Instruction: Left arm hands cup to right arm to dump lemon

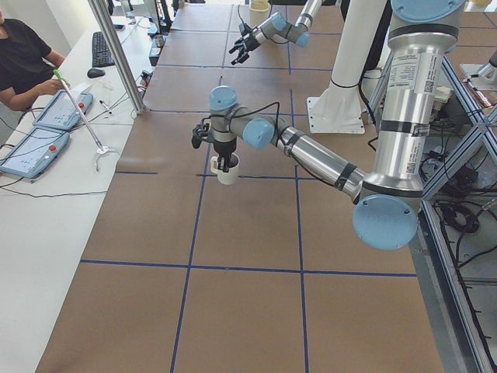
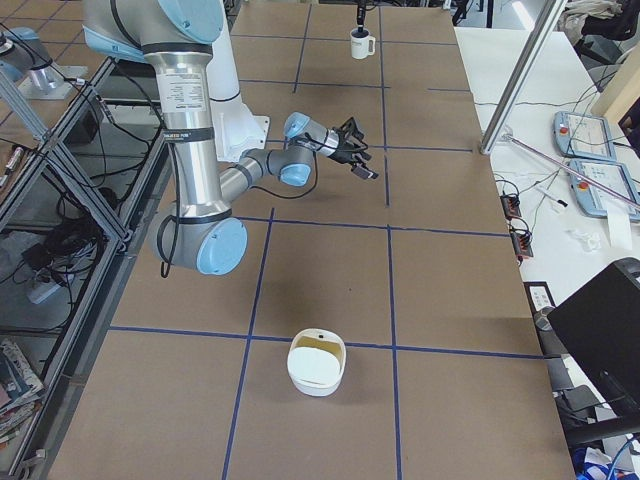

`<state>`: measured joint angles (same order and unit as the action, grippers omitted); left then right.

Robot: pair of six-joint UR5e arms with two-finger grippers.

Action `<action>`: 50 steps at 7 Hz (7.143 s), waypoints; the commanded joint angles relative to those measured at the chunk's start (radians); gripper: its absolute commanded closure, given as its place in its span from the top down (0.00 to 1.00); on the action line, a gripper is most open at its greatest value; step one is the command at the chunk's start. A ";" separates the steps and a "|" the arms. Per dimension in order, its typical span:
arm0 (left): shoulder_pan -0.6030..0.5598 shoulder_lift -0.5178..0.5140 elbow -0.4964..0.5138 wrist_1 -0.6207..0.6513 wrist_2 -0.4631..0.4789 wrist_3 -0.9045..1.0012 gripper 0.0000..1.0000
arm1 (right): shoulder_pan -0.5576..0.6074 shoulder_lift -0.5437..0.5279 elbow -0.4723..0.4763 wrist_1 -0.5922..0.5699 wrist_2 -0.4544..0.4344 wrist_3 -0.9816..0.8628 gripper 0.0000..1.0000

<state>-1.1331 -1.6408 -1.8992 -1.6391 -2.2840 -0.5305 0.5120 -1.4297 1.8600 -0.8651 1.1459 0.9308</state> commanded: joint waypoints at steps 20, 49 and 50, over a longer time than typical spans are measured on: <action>-0.322 0.151 0.103 -0.029 -0.083 0.384 1.00 | 0.910 -0.511 0.157 -0.673 1.201 -0.816 1.00; -0.399 0.250 0.052 0.151 -0.112 0.543 1.00 | 0.954 -0.396 0.065 -0.716 1.186 -0.807 1.00; -0.401 0.251 0.049 0.150 -0.112 0.543 1.00 | 0.954 -0.396 0.065 -0.716 1.183 -0.813 1.00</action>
<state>-1.5330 -1.3901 -1.8463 -1.4888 -2.3949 0.0119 1.4675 -1.8280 1.9260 -1.5805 2.3300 0.1229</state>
